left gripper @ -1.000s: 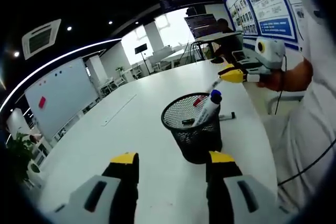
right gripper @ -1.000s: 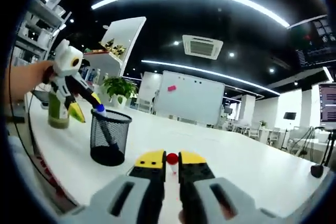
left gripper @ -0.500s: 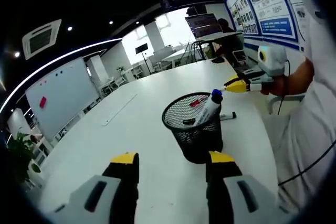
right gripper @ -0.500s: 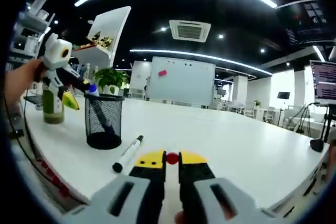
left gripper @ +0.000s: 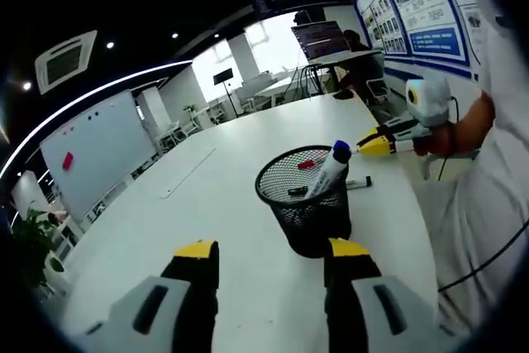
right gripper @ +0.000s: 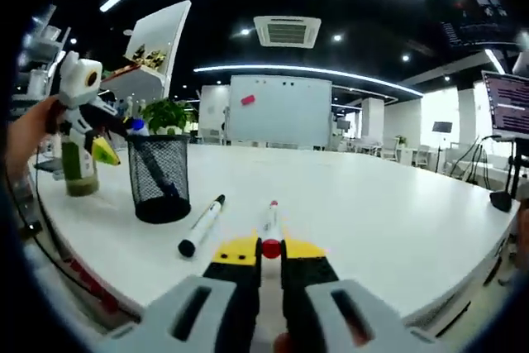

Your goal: Pick up the whiteboard markers from the pen holder and place them facing the whiteboard neatly

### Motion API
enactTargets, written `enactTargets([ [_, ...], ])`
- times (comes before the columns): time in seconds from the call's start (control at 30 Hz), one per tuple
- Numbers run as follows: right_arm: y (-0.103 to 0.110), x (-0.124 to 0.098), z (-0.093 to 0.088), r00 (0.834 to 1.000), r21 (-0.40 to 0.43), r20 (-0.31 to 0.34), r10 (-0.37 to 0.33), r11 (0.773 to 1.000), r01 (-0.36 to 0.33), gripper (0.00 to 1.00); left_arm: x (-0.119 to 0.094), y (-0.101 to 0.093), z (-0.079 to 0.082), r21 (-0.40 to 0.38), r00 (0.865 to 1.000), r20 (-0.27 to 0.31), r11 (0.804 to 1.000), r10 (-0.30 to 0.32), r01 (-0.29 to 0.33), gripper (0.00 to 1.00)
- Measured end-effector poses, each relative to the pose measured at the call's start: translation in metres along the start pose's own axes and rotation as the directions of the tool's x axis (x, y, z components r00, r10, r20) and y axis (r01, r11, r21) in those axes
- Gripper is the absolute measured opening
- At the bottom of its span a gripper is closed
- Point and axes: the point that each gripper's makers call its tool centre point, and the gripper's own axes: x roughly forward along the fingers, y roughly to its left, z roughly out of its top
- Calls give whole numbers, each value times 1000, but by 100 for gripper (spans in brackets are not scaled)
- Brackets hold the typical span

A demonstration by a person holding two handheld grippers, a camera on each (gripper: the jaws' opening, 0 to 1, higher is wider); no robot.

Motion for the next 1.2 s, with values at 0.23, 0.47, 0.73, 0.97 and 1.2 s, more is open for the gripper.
enactTargets([
  [0.23,0,0,-4,1000,14,-18,-16,1000,16,9,0,1,0,0,1000,1,1000,-2,2,52],
  [0.47,-2,2,-11,999,-13,-41,-35,999,34,9,1,1,0,1,1000,2,1000,-3,3,52],
  [0.73,-2,-1,-12,998,-37,-40,-41,999,39,10,1,2,0,0,1000,2,1000,-3,3,52],
  [0.97,-2,-1,-14,997,-18,-54,-48,999,47,10,1,1,-1,2,1000,2,1000,-9,9,53],
  [1.2,-4,1,-14,997,-5,-66,-35,999,35,15,1,1,-1,1,1000,2,1000,-11,11,53],
])
